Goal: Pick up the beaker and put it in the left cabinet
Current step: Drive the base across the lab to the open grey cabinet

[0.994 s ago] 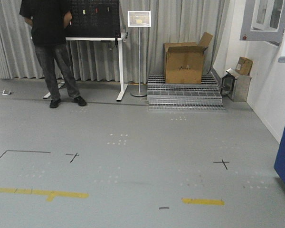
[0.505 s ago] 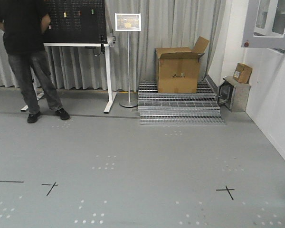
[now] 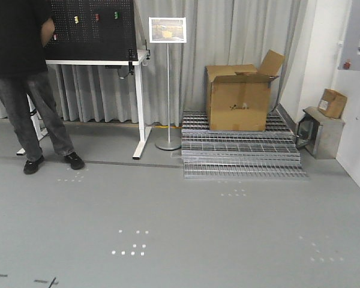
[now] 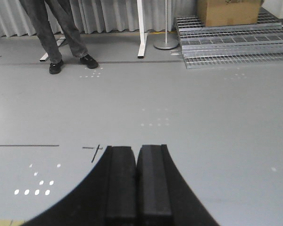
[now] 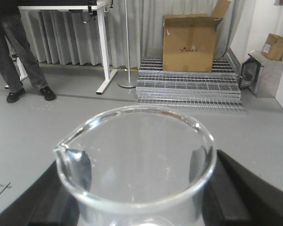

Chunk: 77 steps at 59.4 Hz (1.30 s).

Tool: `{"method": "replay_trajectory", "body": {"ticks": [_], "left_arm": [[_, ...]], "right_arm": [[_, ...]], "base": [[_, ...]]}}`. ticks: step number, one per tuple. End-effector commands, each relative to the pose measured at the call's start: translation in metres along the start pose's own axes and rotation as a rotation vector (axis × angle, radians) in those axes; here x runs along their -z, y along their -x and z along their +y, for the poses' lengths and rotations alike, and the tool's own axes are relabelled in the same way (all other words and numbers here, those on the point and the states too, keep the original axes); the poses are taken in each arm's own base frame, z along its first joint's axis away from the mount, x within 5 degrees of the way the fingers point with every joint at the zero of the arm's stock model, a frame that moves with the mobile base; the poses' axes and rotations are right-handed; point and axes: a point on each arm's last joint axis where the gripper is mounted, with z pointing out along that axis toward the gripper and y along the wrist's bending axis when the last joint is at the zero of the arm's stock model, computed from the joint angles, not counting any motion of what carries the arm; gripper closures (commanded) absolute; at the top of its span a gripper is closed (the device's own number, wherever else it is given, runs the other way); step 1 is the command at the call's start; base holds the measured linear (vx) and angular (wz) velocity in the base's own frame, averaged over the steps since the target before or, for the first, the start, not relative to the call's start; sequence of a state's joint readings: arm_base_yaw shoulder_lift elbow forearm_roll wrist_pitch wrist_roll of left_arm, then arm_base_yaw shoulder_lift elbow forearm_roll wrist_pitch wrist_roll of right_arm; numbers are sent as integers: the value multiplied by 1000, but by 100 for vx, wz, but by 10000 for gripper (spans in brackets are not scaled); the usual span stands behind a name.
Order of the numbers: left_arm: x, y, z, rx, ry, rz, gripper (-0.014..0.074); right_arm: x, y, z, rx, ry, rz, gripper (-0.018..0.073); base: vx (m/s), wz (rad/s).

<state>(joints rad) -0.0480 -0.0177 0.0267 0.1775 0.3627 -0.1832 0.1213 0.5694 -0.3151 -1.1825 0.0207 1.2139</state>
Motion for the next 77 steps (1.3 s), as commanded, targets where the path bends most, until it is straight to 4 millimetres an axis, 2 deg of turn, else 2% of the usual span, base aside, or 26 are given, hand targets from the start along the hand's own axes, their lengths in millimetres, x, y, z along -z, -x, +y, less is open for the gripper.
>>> {"method": "replay_trajectory", "body": {"ticks": [1, 77], "left_arm": [[3, 12, -1, 1, -18, -99, 593], [3, 12, -1, 1, -18, -99, 593]], "right_arm": [[0, 12, 2, 11, 24, -36, 564], [0, 12, 2, 11, 23, -36, 564]], "base": [[69, 6], [65, -8]]}}
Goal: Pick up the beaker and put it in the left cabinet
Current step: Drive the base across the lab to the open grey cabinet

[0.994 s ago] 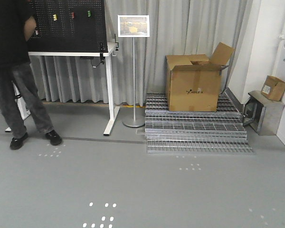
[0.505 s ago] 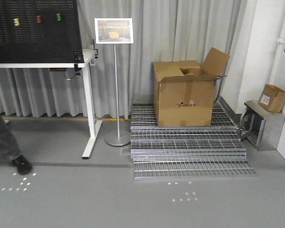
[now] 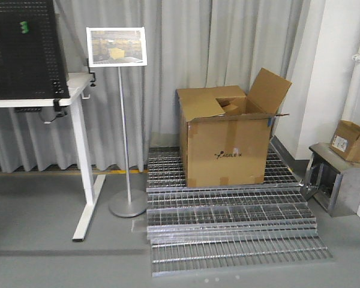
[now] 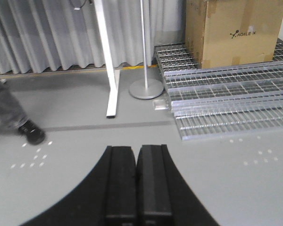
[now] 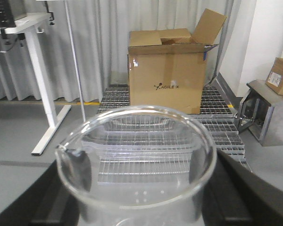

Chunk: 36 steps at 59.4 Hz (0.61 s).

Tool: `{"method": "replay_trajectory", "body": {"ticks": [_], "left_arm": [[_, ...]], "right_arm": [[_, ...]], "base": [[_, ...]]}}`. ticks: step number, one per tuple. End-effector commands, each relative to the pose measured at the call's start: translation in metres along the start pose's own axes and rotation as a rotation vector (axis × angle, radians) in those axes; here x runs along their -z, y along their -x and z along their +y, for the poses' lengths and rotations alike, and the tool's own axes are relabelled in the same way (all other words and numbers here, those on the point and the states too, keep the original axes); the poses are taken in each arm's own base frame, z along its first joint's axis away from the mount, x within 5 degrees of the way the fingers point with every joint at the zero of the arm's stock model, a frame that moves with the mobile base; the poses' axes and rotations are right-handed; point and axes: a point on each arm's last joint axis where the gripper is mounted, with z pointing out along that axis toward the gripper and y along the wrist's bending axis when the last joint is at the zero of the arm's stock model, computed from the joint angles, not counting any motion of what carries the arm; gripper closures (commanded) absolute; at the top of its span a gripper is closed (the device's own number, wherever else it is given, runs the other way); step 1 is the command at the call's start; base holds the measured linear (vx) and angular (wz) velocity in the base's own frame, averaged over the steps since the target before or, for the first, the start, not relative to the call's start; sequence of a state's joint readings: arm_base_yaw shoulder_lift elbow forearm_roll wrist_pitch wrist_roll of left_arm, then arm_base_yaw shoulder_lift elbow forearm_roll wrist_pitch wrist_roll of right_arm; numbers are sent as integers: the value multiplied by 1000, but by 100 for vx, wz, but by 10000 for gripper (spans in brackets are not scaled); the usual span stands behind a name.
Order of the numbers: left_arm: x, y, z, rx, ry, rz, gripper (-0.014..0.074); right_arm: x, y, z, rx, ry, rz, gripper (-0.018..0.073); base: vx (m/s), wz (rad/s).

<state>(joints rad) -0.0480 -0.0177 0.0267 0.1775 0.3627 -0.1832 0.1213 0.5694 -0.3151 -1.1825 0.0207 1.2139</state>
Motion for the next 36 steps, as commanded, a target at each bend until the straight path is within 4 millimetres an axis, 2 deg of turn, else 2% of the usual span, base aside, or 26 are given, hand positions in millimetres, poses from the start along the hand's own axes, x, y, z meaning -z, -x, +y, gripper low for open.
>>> {"method": "replay_trajectory", "body": {"ticks": [1, 18, 36], "left_arm": [[3, 12, -1, 1, -18, -99, 593], [3, 12, -1, 1, -18, -99, 593], [3, 12, -1, 1, -18, -99, 593]], "right_arm": [[0, 12, 2, 11, 23, -36, 564], [0, 12, 2, 11, 23, -36, 564], [0, 12, 2, 11, 23, -36, 564]], "base": [[60, -14], [58, -24], [53, -58]]}}
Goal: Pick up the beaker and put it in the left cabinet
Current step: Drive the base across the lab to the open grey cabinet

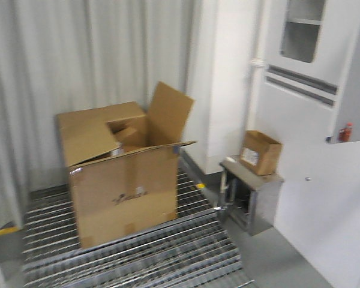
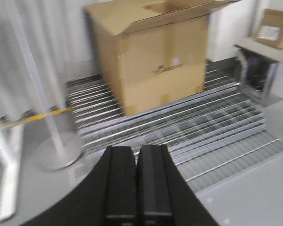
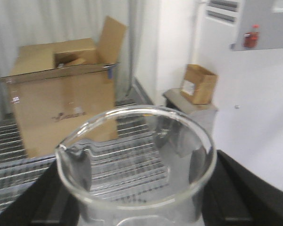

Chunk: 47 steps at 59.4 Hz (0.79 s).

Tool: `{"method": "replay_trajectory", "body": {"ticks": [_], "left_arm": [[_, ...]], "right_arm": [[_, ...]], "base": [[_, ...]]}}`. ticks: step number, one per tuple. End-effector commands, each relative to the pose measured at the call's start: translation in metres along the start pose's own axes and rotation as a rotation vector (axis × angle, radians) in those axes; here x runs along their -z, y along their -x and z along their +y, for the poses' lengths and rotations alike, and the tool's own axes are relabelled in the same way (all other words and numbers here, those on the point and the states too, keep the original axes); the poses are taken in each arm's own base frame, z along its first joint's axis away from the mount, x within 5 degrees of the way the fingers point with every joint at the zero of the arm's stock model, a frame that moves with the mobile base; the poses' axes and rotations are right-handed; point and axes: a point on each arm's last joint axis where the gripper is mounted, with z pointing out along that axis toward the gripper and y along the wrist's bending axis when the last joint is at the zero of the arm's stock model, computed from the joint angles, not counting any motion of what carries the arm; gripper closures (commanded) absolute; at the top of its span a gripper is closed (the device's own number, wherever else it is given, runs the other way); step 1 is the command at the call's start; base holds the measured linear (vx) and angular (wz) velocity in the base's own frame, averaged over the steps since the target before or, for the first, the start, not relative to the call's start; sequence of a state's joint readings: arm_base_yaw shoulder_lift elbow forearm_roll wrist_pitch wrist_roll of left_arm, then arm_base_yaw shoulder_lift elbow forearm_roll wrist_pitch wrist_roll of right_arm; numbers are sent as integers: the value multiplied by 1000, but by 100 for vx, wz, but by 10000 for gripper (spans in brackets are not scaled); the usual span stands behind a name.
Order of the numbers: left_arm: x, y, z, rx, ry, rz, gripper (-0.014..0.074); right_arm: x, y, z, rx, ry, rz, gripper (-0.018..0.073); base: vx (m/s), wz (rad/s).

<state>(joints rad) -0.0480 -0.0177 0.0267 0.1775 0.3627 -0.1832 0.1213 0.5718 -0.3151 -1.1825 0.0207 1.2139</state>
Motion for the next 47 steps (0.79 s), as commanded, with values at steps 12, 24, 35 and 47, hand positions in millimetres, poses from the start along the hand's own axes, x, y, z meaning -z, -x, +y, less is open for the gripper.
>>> {"method": "replay_trajectory", "body": {"ticks": [12, 24, 35, 47], "left_arm": [[3, 12, -1, 1, -18, -99, 593], [3, 12, -1, 1, -18, -99, 593], [3, 12, -1, 1, -18, -99, 593], [3, 12, -1, 1, -18, -99, 593]], "right_arm": [[0, 12, 2, 10, 22, -37, 564], [0, 12, 2, 10, 22, -37, 564], [0, 12, 2, 10, 22, -37, 564], [0, 12, 2, 10, 22, -37, 564]], "base": [[50, -65], [47, -66], [42, -71], [36, -82]]}}
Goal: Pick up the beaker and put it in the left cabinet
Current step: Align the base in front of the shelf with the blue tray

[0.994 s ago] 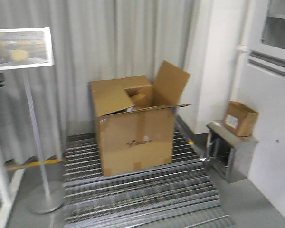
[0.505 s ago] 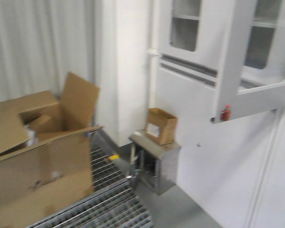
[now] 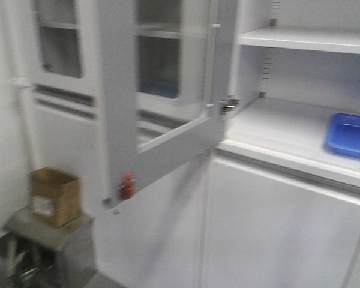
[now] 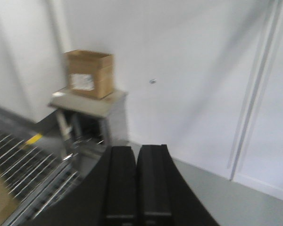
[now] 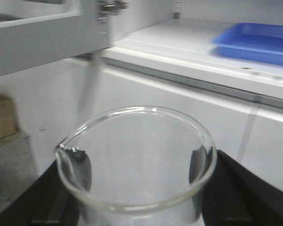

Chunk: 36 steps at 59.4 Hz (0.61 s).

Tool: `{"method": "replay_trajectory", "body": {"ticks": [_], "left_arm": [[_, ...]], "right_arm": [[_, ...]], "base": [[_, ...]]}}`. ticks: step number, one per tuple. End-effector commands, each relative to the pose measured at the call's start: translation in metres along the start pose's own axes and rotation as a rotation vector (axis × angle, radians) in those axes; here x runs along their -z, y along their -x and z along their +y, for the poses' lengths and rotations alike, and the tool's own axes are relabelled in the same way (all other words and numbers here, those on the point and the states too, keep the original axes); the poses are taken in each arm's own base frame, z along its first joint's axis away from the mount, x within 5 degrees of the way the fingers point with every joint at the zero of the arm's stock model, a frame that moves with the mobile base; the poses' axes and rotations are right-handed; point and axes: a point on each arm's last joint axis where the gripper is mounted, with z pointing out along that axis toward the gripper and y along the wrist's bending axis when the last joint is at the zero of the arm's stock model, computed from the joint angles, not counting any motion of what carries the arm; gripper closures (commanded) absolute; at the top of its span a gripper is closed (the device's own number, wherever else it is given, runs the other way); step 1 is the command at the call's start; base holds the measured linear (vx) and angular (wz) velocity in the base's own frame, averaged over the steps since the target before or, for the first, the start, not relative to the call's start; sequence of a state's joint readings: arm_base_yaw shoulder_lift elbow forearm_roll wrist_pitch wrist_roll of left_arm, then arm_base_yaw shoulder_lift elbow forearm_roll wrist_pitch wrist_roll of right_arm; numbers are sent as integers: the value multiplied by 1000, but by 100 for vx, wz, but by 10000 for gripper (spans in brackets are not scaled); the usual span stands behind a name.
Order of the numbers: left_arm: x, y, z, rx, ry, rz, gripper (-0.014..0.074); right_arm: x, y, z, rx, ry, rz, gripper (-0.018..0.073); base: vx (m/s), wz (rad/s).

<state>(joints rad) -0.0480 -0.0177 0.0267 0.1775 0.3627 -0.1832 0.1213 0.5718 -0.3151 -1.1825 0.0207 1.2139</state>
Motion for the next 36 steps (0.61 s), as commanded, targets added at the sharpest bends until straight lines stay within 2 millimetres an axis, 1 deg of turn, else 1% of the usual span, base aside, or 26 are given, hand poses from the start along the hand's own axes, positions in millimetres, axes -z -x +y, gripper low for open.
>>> {"method": "replay_trajectory", "body": {"ticks": [1, 21, 36], "left_arm": [[3, 12, -1, 1, -18, -99, 593], [3, 12, -1, 1, -18, -99, 593], [3, 12, -1, 1, -18, -99, 593]], "right_arm": [[0, 12, 2, 10, 22, -37, 564], [0, 12, 2, 10, 22, -37, 564], [0, 12, 2, 10, 22, -37, 564]], "base": [[33, -86], [30, -82], [29, -55]]}}
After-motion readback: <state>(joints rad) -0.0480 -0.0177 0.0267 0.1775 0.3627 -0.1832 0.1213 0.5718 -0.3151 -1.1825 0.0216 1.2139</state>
